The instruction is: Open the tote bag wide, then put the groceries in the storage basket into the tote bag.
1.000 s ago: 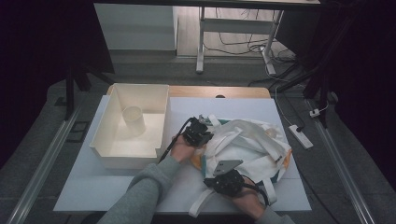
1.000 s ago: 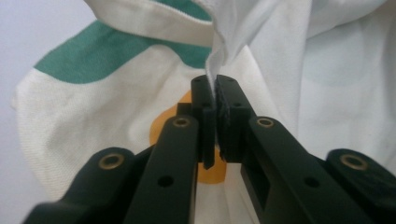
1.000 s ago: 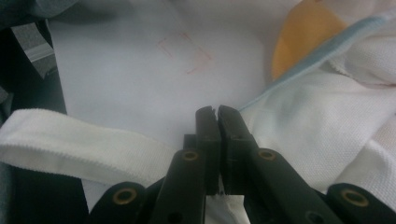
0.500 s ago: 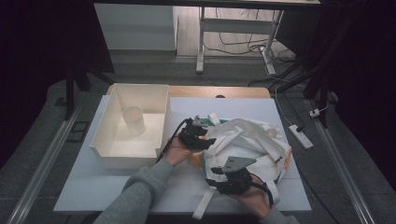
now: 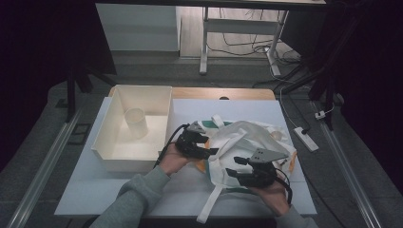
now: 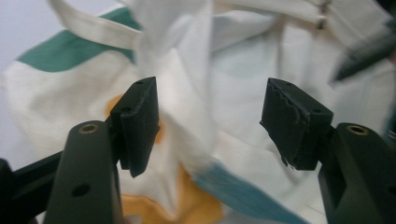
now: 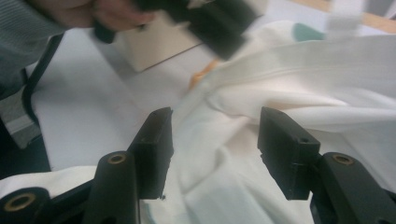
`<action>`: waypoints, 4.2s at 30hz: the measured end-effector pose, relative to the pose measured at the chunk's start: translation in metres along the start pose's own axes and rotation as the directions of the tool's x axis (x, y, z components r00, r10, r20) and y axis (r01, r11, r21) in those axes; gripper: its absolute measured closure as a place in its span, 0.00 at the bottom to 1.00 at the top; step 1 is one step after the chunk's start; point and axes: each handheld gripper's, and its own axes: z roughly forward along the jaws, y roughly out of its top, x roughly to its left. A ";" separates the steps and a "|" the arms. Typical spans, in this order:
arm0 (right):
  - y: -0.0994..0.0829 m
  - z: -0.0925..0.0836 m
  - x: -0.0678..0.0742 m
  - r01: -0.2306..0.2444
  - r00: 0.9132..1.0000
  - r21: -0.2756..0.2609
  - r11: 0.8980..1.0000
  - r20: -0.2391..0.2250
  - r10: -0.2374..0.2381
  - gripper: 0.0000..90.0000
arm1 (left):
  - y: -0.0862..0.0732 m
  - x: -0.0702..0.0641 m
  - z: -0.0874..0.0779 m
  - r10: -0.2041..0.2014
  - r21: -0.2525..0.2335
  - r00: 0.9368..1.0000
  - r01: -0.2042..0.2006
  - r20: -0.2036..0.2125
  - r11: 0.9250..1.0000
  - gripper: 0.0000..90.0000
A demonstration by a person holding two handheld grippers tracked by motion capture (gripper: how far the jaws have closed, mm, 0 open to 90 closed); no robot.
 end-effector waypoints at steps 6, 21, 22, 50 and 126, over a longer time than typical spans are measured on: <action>0.006 -0.016 -0.010 -0.002 0.997 0.000 1.000 0.071 0.002 0.50 | 0.001 -0.020 -0.015 0.059 -0.018 0.998 -0.058 0.033 0.998 0.40; 0.000 -0.035 -0.043 -0.045 0.982 0.027 0.999 0.184 0.039 0.50 | -0.019 -0.025 -0.070 0.085 -0.046 0.996 -0.084 0.011 0.995 0.39; -0.001 -0.035 -0.044 -0.047 0.982 0.027 0.999 0.186 0.041 0.50 | -0.019 -0.026 -0.073 0.079 -0.049 0.997 -0.079 0.006 0.996 0.39; -0.008 -0.038 -0.052 -0.062 0.975 0.028 0.998 0.216 0.055 0.50 | -0.025 0.016 -0.146 0.011 -0.132 0.987 -0.032 -0.159 0.991 0.37; -0.009 -0.030 -0.043 -0.030 0.975 0.039 0.999 0.221 0.021 0.50 | -0.057 0.139 -0.119 -0.311 -0.112 0.713 0.313 -0.628 0.943 0.09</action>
